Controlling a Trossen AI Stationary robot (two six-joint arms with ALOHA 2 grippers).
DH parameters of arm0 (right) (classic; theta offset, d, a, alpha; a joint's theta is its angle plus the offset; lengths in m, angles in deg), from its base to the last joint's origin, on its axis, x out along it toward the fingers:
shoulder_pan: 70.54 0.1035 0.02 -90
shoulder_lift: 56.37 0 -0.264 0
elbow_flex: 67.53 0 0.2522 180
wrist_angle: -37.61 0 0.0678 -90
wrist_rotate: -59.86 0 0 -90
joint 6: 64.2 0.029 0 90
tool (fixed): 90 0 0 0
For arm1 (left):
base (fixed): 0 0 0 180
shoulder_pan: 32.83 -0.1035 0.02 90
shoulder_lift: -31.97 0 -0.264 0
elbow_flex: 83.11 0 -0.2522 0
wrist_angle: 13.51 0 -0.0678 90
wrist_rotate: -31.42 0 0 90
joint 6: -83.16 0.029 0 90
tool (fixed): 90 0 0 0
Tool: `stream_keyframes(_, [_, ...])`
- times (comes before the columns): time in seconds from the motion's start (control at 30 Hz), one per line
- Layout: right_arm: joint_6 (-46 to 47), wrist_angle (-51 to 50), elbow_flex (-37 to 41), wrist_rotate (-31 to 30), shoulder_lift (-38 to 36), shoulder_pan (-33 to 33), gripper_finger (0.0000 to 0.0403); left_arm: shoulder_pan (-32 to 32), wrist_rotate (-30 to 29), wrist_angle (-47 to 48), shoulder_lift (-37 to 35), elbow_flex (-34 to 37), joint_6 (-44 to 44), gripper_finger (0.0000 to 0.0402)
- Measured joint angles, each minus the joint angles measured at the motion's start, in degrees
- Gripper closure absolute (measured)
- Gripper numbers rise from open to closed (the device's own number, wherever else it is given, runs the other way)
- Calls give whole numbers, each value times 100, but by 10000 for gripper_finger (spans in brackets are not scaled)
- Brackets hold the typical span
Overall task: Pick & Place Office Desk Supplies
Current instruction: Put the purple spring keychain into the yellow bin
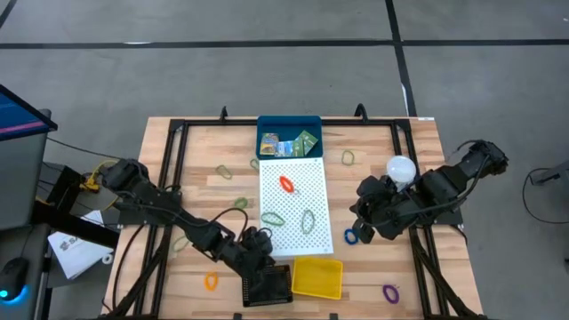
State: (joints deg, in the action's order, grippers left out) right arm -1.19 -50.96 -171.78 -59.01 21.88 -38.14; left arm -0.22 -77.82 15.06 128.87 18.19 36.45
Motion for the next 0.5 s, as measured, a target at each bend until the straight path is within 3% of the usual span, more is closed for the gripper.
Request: stream_keyframes(0.5, [2,-17,0,2,0,0,403,-56,-184,332,0,0,-42,401])
